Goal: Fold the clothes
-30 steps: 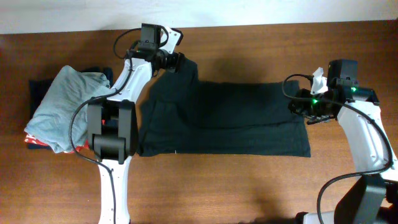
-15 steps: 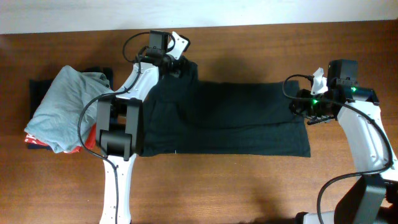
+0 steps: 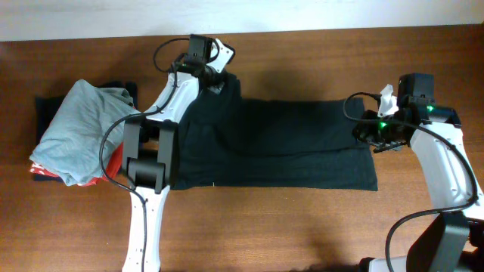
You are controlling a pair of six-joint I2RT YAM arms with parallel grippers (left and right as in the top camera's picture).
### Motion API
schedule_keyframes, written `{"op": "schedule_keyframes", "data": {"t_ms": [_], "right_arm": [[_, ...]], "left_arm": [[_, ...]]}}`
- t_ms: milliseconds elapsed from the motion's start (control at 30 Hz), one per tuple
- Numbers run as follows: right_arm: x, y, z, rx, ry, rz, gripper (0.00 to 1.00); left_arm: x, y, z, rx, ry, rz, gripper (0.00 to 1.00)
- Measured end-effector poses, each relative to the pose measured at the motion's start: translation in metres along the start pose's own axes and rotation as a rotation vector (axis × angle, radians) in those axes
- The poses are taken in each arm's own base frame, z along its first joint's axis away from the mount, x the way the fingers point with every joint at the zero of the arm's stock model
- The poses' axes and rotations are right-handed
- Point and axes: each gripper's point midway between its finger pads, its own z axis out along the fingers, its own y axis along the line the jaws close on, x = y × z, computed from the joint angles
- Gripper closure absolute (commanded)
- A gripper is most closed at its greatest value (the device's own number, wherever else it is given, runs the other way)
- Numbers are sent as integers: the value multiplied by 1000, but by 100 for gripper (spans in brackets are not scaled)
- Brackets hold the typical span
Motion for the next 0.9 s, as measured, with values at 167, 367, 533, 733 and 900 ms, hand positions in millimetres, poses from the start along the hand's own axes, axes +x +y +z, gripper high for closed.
{"op": "schedule_keyframes", "data": {"t_ms": [167,367,533,733,900], "right_arm": [[1,0,0,1,4,0,64],[3,0,0,2,12,2,64],[3,0,0,2,12,2,64],[1,0,0,1,4,1,64],[-1,0,0,-1,-3,-1,64]], "left_arm": [[-10,14,-22,-51,71,-7,98],[-32,19,-71,-66,105,-9,98],[-18,11,-93,-36,199,-18,98],[20,-12,-105,29,373,-28,98],[46,-36,-119,91,508,-36,98]]}}
